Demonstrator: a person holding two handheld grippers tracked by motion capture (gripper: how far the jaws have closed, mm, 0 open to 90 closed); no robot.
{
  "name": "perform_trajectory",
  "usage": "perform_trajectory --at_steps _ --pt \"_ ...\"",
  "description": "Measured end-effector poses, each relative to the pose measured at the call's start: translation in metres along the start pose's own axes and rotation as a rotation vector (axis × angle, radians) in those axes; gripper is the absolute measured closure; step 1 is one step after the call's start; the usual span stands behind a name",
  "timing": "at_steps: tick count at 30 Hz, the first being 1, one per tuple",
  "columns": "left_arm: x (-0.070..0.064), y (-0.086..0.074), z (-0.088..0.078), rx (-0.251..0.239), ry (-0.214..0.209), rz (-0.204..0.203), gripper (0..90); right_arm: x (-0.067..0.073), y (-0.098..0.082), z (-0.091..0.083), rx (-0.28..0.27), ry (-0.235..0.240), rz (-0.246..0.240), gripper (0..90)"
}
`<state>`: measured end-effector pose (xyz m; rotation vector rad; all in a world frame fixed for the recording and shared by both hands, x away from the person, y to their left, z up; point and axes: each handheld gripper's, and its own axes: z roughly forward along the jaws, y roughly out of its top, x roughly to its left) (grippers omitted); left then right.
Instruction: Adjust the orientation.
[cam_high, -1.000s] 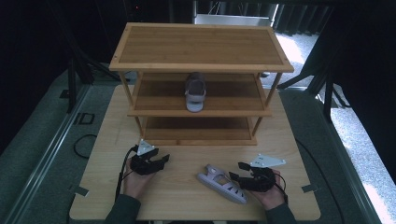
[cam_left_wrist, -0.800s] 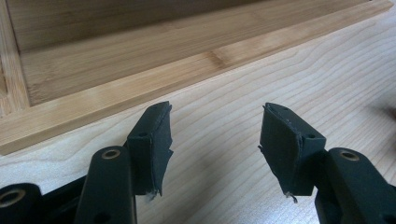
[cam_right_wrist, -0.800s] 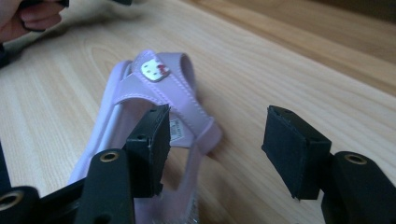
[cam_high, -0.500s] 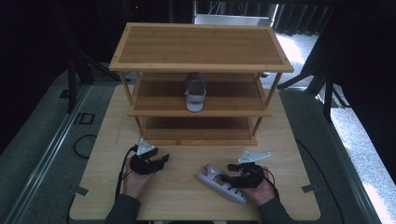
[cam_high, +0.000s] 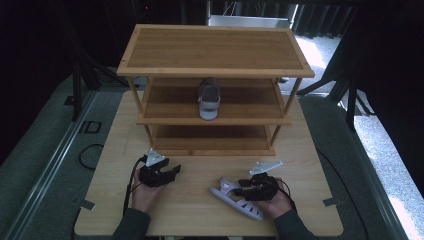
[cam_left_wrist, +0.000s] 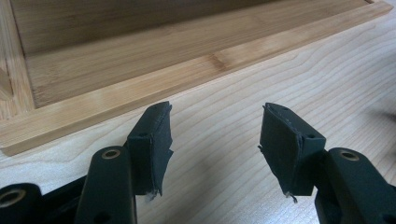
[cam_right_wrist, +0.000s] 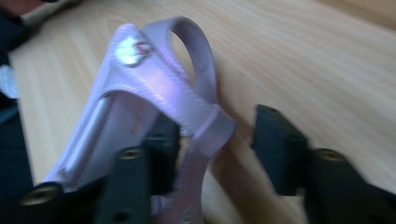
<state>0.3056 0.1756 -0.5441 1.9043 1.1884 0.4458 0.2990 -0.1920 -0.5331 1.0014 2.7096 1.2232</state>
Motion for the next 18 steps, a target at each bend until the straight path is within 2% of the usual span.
perform_trajectory --at_steps 2,4,6,11,14,18 --pt "0.000 0.000 0.000 0.001 0.002 -0.002 44.1 0.000 -0.001 -0.003 -0.009 -0.017 -0.005 65.3" --pt "0.000 0.000 0.000 -0.001 0.000 0.000 44.1 -0.001 -0.001 -0.008 -0.030 -0.057 -0.015 66.2" --pt "0.000 0.000 0.000 0.000 0.001 0.001 44.1 -0.001 0.000 -0.009 -0.034 -0.071 -0.019 66.3" --pt "0.000 0.000 0.000 0.000 0.003 0.001 44.1 -0.005 0.011 -0.020 -0.064 -0.212 -0.071 65.9" --pt "0.000 0.000 0.000 0.000 0.003 -0.001 44.1 -0.008 0.024 -0.021 -0.087 -0.293 -0.090 65.2" --pt "0.000 0.000 0.000 0.000 0.004 -0.002 44.2 -0.008 0.030 -0.017 -0.090 -0.292 -0.094 62.5"
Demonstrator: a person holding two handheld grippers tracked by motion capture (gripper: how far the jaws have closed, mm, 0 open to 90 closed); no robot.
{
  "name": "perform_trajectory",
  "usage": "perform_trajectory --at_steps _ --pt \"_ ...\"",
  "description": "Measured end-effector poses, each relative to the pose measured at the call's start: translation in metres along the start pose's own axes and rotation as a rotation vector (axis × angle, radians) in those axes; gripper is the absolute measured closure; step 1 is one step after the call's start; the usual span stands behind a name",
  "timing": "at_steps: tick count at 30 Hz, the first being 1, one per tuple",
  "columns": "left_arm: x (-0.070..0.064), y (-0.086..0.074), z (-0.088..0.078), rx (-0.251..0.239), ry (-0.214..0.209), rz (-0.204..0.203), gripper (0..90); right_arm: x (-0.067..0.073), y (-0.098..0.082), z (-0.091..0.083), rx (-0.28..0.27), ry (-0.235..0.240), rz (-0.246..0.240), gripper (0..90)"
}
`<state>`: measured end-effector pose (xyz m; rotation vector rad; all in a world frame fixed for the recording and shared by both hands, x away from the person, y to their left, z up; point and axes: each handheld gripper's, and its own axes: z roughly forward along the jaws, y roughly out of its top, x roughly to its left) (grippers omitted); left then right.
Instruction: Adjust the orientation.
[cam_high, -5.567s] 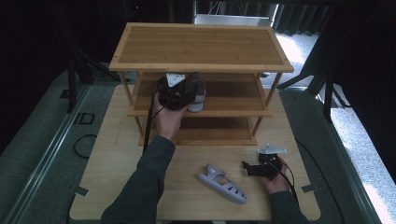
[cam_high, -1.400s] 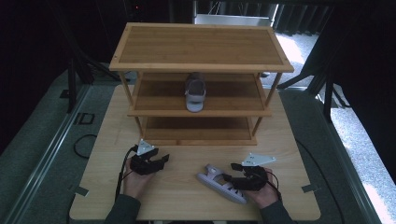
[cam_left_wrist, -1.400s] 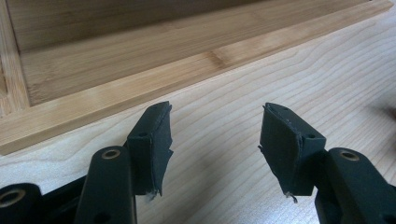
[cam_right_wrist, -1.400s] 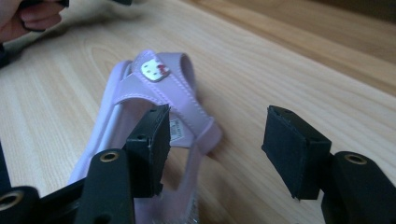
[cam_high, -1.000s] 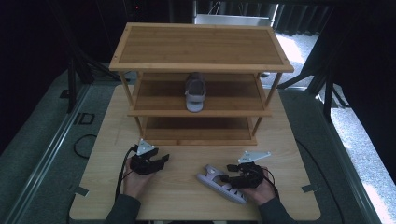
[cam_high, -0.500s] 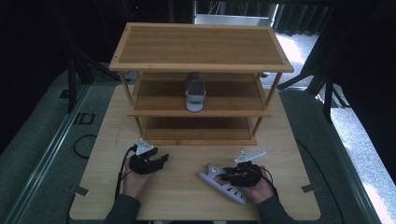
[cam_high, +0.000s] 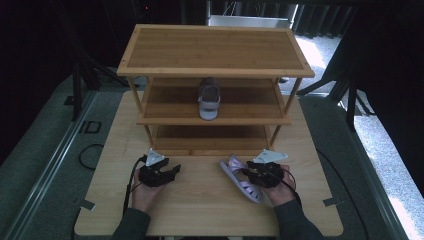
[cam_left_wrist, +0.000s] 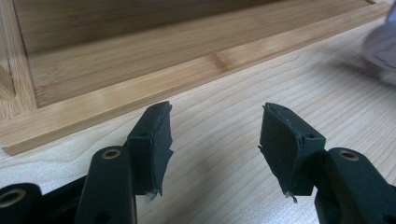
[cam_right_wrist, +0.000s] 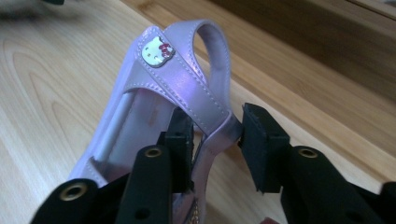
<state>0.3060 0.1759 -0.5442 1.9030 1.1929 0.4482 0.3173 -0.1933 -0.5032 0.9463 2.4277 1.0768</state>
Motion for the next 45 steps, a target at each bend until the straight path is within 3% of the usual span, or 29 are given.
perform_trajectory --at_steps 3,4,5,8,14,20,33,36,40,41,45 --pt "0.000 0.000 -0.001 -0.005 -0.001 -0.003 44.1 0.010 0.001 0.010 0.000 0.063 -0.004 57.7" --pt "0.000 0.000 -0.001 -0.006 -0.001 -0.003 44.2 0.013 0.000 0.010 -0.004 0.056 -0.013 56.4" --pt "0.001 0.000 -0.001 -0.006 -0.001 -0.002 44.2 0.015 -0.001 0.010 -0.004 0.048 -0.017 52.3" --pt "0.001 0.000 -0.002 -0.007 -0.001 0.001 44.2 0.017 -0.005 0.009 -0.014 0.104 0.008 36.6" --pt "0.001 0.000 -0.002 -0.006 0.000 -0.004 44.2 0.031 -0.013 0.000 -0.033 0.076 -0.012 24.0" --pt "0.001 0.000 -0.002 -0.005 -0.001 -0.004 44.1 0.036 -0.025 -0.010 -0.045 0.101 0.008 19.9" --pt "0.001 0.000 -0.001 -0.004 -0.001 -0.005 44.1 0.042 -0.052 -0.007 0.044 0.115 0.002 14.6" --pt "0.001 0.000 -0.002 -0.005 0.000 -0.006 44.1 0.040 -0.054 -0.009 0.054 0.090 -0.016 14.7" --pt "0.001 0.000 -0.002 -0.006 0.000 -0.006 44.1 0.031 -0.058 -0.015 0.044 0.048 -0.003 15.8" --pt "0.001 0.000 -0.001 -0.004 0.000 -0.003 44.2 0.022 -0.061 -0.018 0.035 0.007 0.024 19.0" --pt "0.000 0.000 0.000 0.000 -0.001 0.000 44.1 0.006 -0.062 -0.016 0.032 -0.054 0.084 24.7"
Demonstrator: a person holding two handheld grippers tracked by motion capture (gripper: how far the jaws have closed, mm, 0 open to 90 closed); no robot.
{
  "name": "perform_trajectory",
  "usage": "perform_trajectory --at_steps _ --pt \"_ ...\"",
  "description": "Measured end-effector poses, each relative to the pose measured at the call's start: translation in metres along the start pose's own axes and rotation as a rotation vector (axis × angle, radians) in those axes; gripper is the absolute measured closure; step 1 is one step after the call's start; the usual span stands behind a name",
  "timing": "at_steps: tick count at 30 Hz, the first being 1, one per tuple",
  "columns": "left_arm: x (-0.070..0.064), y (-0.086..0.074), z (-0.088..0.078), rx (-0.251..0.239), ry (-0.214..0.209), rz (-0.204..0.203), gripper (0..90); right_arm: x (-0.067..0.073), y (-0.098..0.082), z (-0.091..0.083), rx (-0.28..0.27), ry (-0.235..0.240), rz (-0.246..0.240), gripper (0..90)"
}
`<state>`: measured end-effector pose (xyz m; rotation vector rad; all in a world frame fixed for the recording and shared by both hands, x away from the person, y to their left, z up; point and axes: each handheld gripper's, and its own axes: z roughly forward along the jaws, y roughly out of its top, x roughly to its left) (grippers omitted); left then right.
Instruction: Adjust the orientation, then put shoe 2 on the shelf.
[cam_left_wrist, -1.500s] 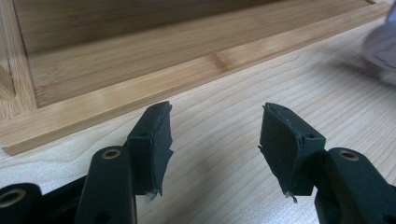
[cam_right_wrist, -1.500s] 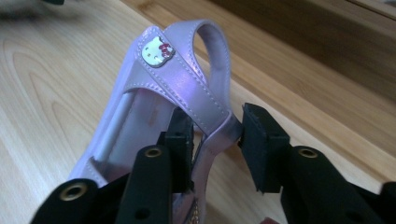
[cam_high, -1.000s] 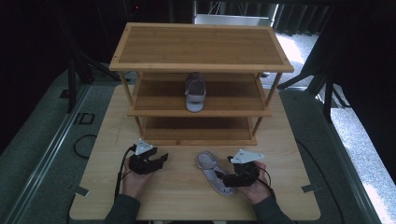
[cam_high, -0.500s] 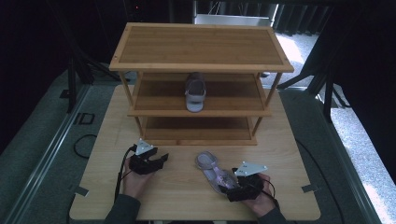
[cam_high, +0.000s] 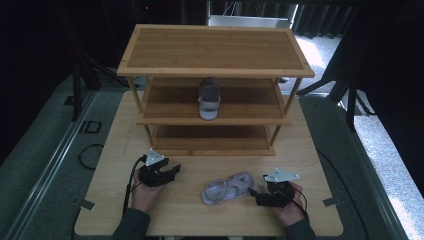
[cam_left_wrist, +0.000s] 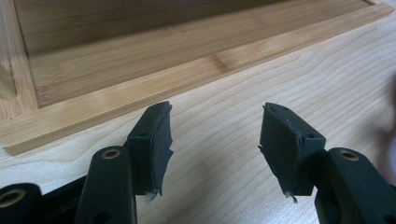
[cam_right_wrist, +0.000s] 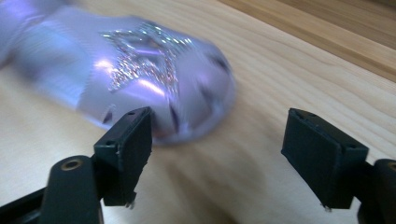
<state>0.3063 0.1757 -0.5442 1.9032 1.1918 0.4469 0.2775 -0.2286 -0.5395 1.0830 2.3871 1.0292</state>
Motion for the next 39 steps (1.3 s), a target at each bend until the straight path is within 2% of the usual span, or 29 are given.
perform_trajectory --at_steps 1,2,9,11,18,22,26,27,30,39 --pt "0.000 0.000 0.000 0.000 0.000 0.000 44.1 0.000 0.000 0.000 0.000 0.000 0.000 24.7" --pt "0.000 0.000 0.000 0.000 0.000 0.001 44.1 -0.005 0.003 0.006 0.005 0.003 0.020 27.4" --pt "0.000 0.000 0.001 -0.002 -0.001 -0.001 44.1 -0.008 0.016 0.020 -0.006 -0.001 0.021 34.5" --pt "0.000 0.000 0.000 -0.002 0.000 0.000 44.1 -0.010 0.022 0.031 -0.022 0.038 0.048 39.2" --pt "0.001 0.000 -0.001 -0.008 0.003 -0.004 44.1 -0.001 0.036 0.042 -0.048 0.034 0.016 41.7" --pt "0.002 0.001 -0.001 -0.011 0.006 -0.009 44.1 0.000 0.037 0.030 -0.090 0.015 0.014 43.5" --pt "0.003 0.001 -0.002 -0.015 0.009 -0.011 44.1 -0.001 0.036 0.009 -0.138 0.012 0.034 46.7" --pt "0.003 0.001 -0.002 -0.015 0.009 -0.011 44.1 -0.001 0.036 0.009 -0.138 0.012 0.034 46.7" --pt "0.004 0.001 -0.002 -0.015 0.011 -0.013 44.1 0.002 0.031 -0.005 -0.158 0.023 0.046 46.9" --pt "0.004 0.001 -0.003 -0.017 0.013 -0.015 44.1 0.015 0.025 -0.018 -0.169 0.073 0.038 45.9"
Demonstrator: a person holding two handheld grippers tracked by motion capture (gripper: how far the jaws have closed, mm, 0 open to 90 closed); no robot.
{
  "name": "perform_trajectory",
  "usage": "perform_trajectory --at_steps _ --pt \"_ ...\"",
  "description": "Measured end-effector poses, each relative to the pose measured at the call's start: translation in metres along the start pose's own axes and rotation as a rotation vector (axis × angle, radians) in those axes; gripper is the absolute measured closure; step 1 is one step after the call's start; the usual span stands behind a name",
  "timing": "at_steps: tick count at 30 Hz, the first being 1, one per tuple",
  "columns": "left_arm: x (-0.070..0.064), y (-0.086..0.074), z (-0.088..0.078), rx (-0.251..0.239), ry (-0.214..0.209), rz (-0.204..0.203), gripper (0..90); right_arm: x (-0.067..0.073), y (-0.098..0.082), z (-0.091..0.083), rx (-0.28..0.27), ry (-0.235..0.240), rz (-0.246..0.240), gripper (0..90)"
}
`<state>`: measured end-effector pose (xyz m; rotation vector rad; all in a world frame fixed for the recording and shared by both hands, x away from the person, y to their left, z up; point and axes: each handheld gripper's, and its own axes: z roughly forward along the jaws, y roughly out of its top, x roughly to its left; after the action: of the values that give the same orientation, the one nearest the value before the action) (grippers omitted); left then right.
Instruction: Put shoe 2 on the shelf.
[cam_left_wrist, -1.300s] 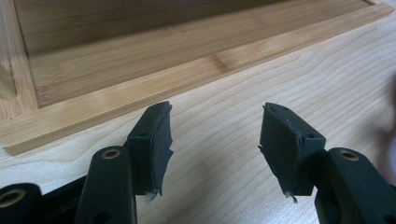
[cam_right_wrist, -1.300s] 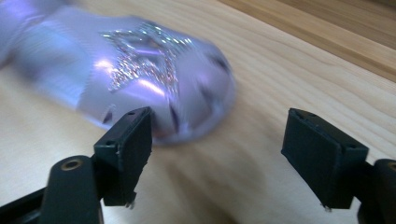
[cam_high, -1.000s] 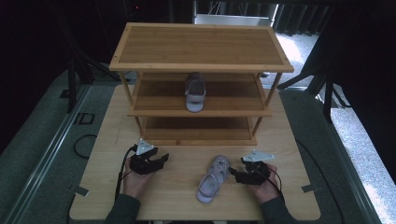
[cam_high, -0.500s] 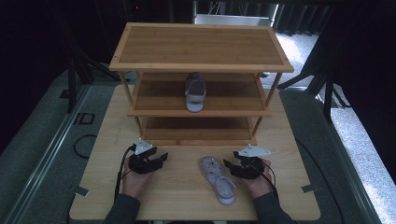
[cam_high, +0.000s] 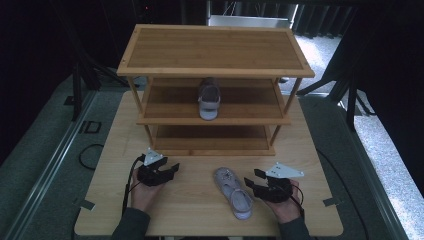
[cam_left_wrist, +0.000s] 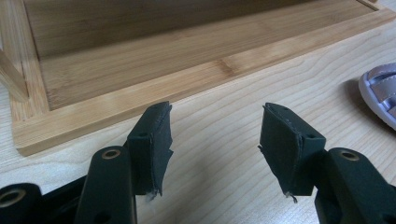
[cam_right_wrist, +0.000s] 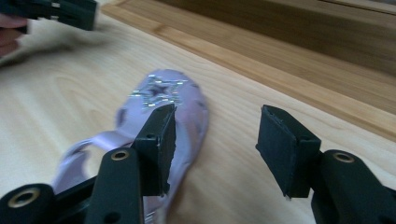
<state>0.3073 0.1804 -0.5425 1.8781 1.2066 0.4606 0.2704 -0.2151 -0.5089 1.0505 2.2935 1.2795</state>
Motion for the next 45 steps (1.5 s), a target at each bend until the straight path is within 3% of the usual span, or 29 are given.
perform_trajectory --at_steps 9,16,22,25,31,36,45 --pt "0.000 -0.001 -0.001 -0.002 0.005 -0.003 44.1 0.024 -0.005 -0.010 0.010 0.079 -0.037 45.9" --pt "0.000 0.000 0.000 -0.004 0.003 -0.005 44.1 0.029 -0.014 0.001 0.076 0.083 -0.050 46.9" --pt "0.001 0.000 -0.001 -0.006 0.004 -0.007 44.1 0.026 -0.018 0.012 0.147 0.039 -0.071 61.7" --pt "0.000 0.000 -0.001 -0.004 0.003 -0.003 44.1 0.022 -0.017 0.013 0.154 0.038 -0.059 74.7" --pt "0.000 0.000 -0.001 -0.003 0.004 -0.001 44.1 0.013 -0.013 0.014 0.145 0.032 -0.072 79.7" --pt "0.000 0.000 -0.001 -0.006 0.005 -0.004 44.1 0.006 -0.010 0.015 0.117 0.098 -0.091 82.6" --pt "0.001 0.000 -0.002 -0.006 0.005 -0.006 44.1 -0.001 -0.003 0.011 0.095 0.089 -0.135 83.2"
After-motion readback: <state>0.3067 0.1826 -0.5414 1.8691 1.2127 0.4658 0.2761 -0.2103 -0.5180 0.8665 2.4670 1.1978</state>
